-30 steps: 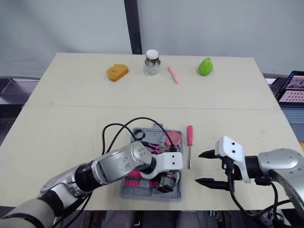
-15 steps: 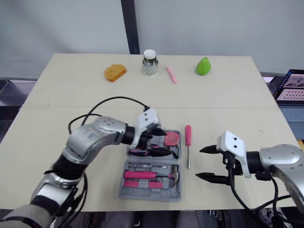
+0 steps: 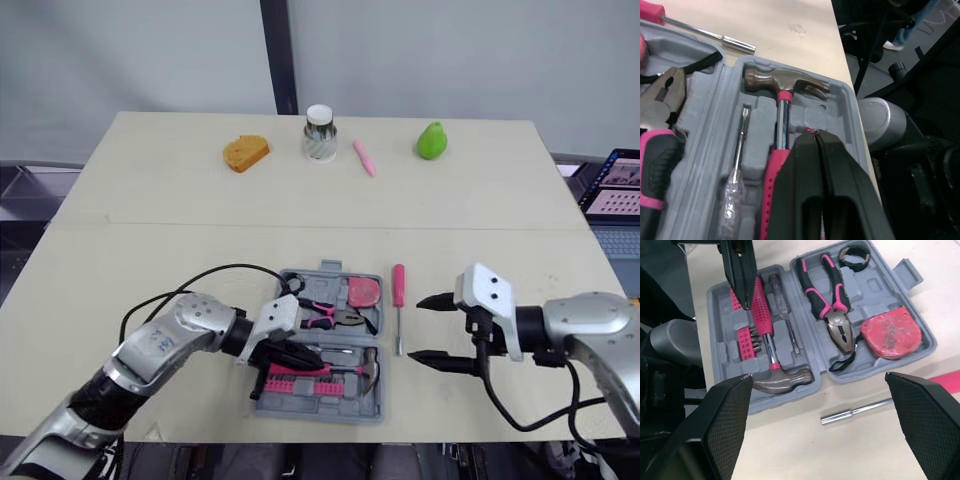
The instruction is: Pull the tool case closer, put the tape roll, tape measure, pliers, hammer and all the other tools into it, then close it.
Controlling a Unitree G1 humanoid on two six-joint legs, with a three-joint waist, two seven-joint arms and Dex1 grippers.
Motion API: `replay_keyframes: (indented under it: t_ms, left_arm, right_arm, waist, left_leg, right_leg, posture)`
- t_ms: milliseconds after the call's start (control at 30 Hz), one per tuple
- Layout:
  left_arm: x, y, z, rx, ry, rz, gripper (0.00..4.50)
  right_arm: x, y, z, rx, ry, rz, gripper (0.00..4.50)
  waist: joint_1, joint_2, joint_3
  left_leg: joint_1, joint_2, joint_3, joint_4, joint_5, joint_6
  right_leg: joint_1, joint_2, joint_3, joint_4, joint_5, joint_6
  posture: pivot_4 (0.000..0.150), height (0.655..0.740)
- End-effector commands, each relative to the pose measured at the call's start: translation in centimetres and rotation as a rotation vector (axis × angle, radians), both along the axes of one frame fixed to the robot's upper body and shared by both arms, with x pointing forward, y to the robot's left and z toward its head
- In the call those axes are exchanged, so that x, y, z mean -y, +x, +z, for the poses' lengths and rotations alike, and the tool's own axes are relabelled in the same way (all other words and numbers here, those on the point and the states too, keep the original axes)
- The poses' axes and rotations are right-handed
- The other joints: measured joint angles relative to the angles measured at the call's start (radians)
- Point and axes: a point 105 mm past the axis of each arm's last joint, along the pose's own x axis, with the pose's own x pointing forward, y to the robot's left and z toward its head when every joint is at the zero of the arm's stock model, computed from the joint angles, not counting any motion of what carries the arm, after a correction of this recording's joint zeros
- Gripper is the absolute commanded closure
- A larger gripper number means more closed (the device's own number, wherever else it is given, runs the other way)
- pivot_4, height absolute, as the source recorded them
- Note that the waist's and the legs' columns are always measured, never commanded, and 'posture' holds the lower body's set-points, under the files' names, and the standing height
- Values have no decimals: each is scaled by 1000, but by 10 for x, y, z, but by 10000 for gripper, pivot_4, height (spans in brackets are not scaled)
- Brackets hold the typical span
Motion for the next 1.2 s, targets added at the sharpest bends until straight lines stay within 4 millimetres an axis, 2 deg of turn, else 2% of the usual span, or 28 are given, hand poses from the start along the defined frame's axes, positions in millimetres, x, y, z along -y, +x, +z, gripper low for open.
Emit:
replay_keyframes:
  t_ms: [33, 800, 1200]
  left_arm:
    - [5, -1, -8, -1, -3, -5, 44538]
    - [-11, 6, -55, 27, 209, 29, 44538]
    - [-9, 3, -63, -114, 204, 111, 44538]
  right_arm:
    - [-2, -1, 6, 34, 7, 12, 0]
    - [-1, -6, 6, 30, 1, -3, 0]
    - [-1, -5, 5, 29, 3, -6, 0]
  waist:
    - [-1, 0, 0]
    - [1, 1, -1]
    - [3, 8, -7]
  left_leg:
    - [0, 0, 0, 0, 0, 0]
    - [1, 0, 0, 0, 0, 0]
    - [6, -1, -1, 0, 0, 1]
  right_leg:
    - [0, 0, 0, 0, 0, 0]
    - [1, 0, 0, 0, 0, 0]
    - [8, 0, 0, -2, 0, 0]
  posture:
    - [1500, 7400]
    - [1500, 7400]
    - [1500, 7400]
